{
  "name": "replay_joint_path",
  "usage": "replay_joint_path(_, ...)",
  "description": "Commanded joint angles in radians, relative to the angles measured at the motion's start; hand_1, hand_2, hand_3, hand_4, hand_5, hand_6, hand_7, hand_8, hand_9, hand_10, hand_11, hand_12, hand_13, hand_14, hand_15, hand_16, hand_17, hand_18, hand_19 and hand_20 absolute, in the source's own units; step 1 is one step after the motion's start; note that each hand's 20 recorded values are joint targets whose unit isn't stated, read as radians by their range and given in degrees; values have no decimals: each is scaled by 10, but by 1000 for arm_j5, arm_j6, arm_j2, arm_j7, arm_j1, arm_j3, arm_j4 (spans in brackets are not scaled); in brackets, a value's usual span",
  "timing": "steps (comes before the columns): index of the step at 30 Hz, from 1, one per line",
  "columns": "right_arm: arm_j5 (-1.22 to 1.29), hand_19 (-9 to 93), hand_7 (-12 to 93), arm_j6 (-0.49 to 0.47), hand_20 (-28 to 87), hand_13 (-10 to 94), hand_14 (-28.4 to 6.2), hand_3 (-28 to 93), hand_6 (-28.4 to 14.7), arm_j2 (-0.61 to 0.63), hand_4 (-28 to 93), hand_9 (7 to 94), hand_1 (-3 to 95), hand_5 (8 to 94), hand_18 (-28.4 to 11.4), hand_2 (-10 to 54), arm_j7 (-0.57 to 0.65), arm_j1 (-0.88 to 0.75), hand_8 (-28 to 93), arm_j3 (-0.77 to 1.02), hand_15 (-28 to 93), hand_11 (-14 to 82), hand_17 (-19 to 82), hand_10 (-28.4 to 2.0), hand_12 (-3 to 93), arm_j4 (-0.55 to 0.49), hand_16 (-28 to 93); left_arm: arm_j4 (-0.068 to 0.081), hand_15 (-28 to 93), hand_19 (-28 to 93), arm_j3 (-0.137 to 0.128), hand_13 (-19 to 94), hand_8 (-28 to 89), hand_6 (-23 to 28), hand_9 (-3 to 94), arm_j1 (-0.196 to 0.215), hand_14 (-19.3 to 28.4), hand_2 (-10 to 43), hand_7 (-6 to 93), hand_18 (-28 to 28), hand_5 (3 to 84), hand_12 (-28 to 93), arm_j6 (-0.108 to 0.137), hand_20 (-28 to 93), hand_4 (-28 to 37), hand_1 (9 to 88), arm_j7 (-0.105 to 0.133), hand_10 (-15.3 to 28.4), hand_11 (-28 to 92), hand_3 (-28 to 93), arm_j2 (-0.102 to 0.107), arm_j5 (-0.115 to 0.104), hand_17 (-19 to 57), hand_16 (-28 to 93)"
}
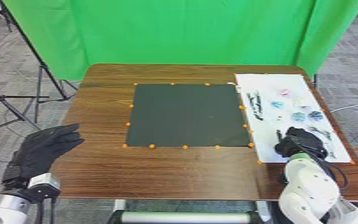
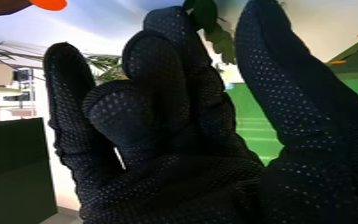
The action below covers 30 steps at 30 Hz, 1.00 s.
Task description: Arrange flowers
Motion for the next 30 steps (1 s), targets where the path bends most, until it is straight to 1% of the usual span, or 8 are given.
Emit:
replay_joint_path(1,70,932,220,-49,-95,715,-124,736,-91,-37,-256,700,446,727,-252,-95,33,-88,33,-28,792,569,387,-191,279,104,245,0,629,590,0,320,-100,142,461,11,243,39,171,200,542,113,-7,146,-158,347,3,204,441,761,4,-13,-81,-124)
replay_joint_path(4,82,932,218,-51,-92,725,-120,726,-88,-49,-261,719,457,741,-252,-95,41,-91,61,-28,786,562,391,-185,278,111,246,5,630,590,3,321,-100,142,461,2,244,40,171,200,543,113,-11,147,-157,345,1,204,440,761,3,-16,-81,-124)
replay_joint_path(11,62,932,228,-53,-90,762,-105,676,-69,-70,-273,777,517,801,-250,-95,32,-105,120,-40,768,544,397,-162,279,132,248,2,631,591,-5,320,-100,143,460,10,243,40,171,201,543,113,-7,147,-156,344,2,205,440,763,0,-17,-81,-125)
replay_joint_path(16,86,932,239,-43,-91,789,-96,682,-51,-90,-279,809,550,836,-243,-95,34,-106,126,-43,756,515,402,-141,327,143,255,2,631,591,-2,319,-100,144,460,8,245,40,169,200,543,113,-7,147,-156,343,3,206,440,765,1,-19,-81,-126)
replay_joint_path(21,75,932,248,32,-82,818,-82,701,-41,-86,-280,840,566,859,-237,-95,24,-113,128,-45,747,508,405,-132,333,149,259,1,632,592,-5,319,-99,144,460,13,245,41,168,201,543,113,-6,147,-156,343,6,207,440,764,0,-21,-82,-125)
replay_joint_path(22,76,932,249,42,-78,822,-80,707,-41,-85,-281,843,564,860,-236,-95,27,-116,134,-40,746,509,406,-132,332,143,260,1,632,592,-5,319,-99,145,460,9,245,41,168,201,543,113,-7,147,-156,343,0,207,440,764,0,-20,-82,-126)
replay_joint_path(28,69,932,251,179,-58,835,-73,744,-39,-55,-282,849,555,864,-230,-95,-6,-108,195,-35,748,526,410,-128,329,124,269,-3,631,591,-17,317,-98,145,459,23,245,42,167,200,544,113,-1,147,-157,341,8,207,439,765,1,-22,-82,-126)
replay_joint_path(30,69,932,254,209,-56,834,-71,754,-39,-44,-278,847,552,859,-228,-95,-15,-99,213,-34,752,529,409,-129,330,115,273,-4,632,592,-17,317,-98,145,459,28,246,43,167,201,544,113,3,147,-157,341,19,207,439,765,4,-26,-82,-126)
